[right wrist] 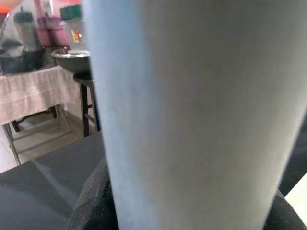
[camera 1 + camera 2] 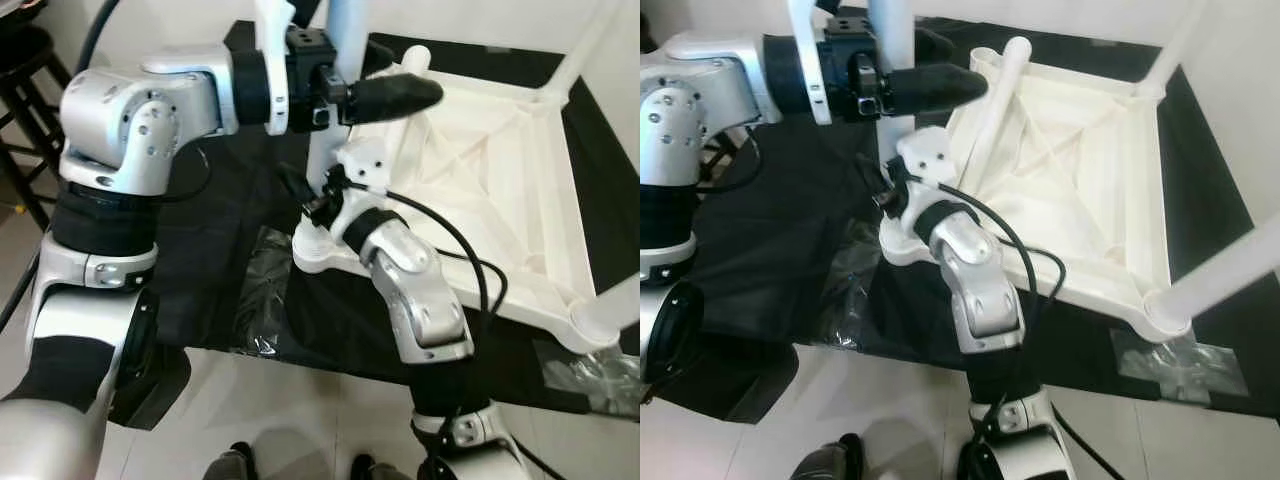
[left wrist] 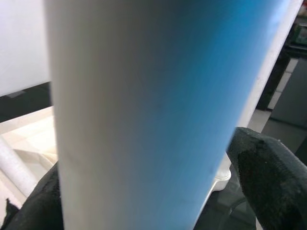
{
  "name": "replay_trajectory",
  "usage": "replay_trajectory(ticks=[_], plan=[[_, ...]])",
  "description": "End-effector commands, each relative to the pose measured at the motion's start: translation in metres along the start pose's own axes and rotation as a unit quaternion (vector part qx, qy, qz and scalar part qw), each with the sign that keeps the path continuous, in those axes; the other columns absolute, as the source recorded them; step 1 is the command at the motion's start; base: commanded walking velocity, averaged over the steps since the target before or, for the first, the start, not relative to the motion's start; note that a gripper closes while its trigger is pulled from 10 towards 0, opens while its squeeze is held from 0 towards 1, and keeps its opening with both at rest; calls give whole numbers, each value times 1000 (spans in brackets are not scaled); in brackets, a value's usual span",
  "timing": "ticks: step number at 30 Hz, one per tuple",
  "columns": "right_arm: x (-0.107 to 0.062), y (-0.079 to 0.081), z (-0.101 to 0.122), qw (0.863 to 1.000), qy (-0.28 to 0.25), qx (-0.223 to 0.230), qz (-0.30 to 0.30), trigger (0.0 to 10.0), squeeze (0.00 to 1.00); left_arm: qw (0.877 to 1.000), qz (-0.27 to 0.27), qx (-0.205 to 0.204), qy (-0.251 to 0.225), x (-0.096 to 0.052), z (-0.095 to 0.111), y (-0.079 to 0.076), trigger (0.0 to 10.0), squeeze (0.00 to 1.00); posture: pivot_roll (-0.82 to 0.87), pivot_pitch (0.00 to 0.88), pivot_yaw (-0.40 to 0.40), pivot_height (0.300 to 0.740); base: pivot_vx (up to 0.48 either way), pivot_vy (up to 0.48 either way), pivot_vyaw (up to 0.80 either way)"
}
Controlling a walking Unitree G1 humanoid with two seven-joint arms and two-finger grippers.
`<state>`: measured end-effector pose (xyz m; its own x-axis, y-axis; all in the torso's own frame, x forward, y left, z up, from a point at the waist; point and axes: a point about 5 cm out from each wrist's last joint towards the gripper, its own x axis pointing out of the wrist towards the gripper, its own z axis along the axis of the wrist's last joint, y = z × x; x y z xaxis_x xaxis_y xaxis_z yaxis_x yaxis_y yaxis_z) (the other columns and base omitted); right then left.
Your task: Building children table
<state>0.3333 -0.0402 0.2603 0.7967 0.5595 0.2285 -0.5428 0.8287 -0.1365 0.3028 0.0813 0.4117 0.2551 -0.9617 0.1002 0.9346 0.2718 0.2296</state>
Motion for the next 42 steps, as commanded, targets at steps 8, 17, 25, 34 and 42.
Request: replay_trajectory(ticks=[8,17,25,34,42], plan=[[-5,11,-27,993,93,45,-49,10000,0,991,-130,0,16,-60,3,-45,10000,0,134,255,-48,740,0,0,0],[-5,8,-19,997,61,53,-9,10000,0,998,-38,-32,47,-112,-18,-47,10000,0,137,255,-56,740,0,0,0],[-10,8,8,982,-16,52,180,10000,0,989,130,-47,52,-153,-56,-44,10000,0,155,268,-67,740,0,0,0],[-11,-40,22,958,-18,4,286,10000,1000,939,312,-127,63,-143,-145,-68,10000,0,174,280,-84,740,0,0,0],[-18,-50,25,917,-14,-4,399,10000,906,930,324,-161,62,-123,-173,-89,10000,0,181,282,-82,740,0,0,0]])
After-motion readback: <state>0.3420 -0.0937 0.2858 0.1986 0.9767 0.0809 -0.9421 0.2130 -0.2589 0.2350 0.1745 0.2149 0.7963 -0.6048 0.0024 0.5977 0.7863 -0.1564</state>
